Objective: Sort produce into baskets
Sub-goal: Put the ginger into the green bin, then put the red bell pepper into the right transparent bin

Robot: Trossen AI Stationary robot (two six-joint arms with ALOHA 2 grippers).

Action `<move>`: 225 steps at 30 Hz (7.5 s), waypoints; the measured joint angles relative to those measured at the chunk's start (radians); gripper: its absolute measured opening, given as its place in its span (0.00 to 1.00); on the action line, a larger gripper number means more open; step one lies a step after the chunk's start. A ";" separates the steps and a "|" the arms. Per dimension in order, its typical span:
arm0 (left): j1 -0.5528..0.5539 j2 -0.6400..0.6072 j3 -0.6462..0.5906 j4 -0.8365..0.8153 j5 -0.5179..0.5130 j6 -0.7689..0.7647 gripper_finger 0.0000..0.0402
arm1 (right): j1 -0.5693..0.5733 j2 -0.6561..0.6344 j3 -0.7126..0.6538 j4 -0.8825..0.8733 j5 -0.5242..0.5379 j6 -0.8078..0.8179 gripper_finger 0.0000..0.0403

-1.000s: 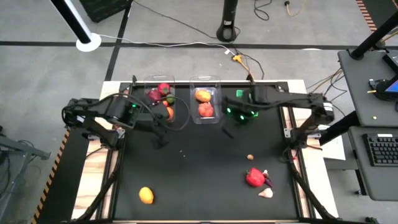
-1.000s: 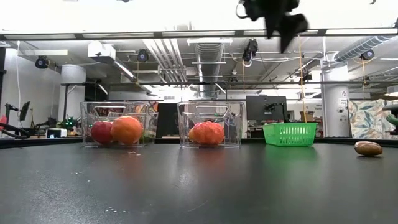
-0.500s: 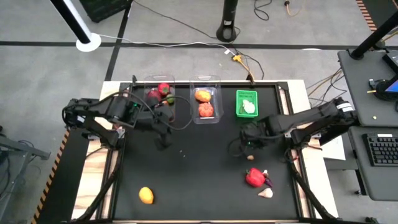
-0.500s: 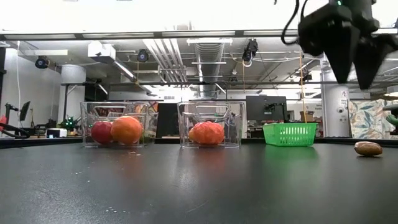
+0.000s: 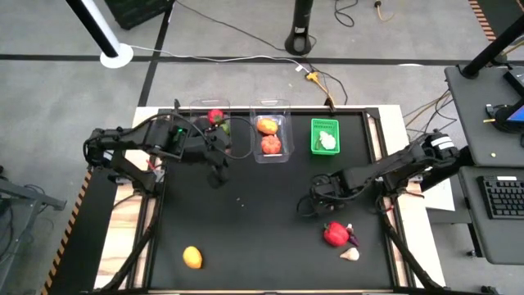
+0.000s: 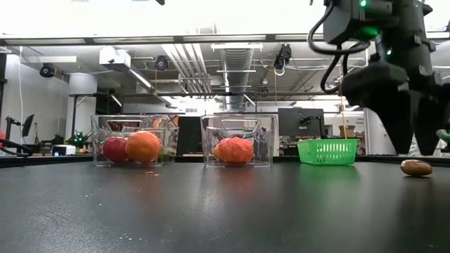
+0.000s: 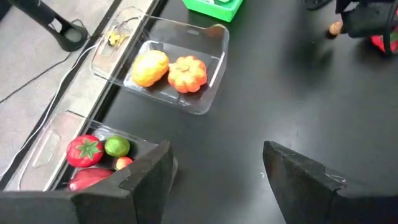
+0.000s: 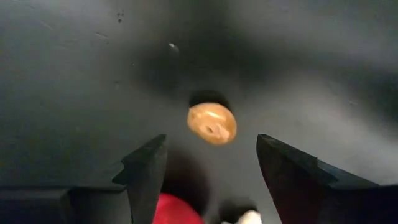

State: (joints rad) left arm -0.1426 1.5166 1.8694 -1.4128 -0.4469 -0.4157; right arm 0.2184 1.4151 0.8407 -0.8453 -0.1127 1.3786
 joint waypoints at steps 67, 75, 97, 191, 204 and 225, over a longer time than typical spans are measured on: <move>0.002 0.000 0.000 0.036 -0.040 -0.081 0.58 | -0.946 0.012 0.342 -0.118 0.217 -0.823 0.26; 0.002 0.000 0.000 0.037 -0.040 -0.095 0.58 | -0.946 0.012 0.336 -0.107 0.217 -0.813 0.45; 0.002 0.000 0.000 0.070 0.034 0.001 0.58 | -0.636 -0.148 0.387 -0.192 -0.080 -0.645 0.64; 0.077 -0.138 -0.282 0.637 0.288 0.387 0.58 | 0.030 -0.286 0.120 0.285 0.268 -0.496 0.78; 0.133 -0.385 -0.726 1.290 0.501 0.232 0.58 | -0.200 -0.246 0.269 0.746 0.209 -0.930 0.78; 0.134 -0.471 -0.869 1.535 0.408 0.015 0.67 | -0.188 -0.071 0.598 0.694 0.079 -1.152 0.78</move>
State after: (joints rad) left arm -0.0088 1.0460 1.0007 0.1220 -0.0387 -0.4011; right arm 0.0303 1.3445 1.4391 -0.1516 -0.0338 0.2266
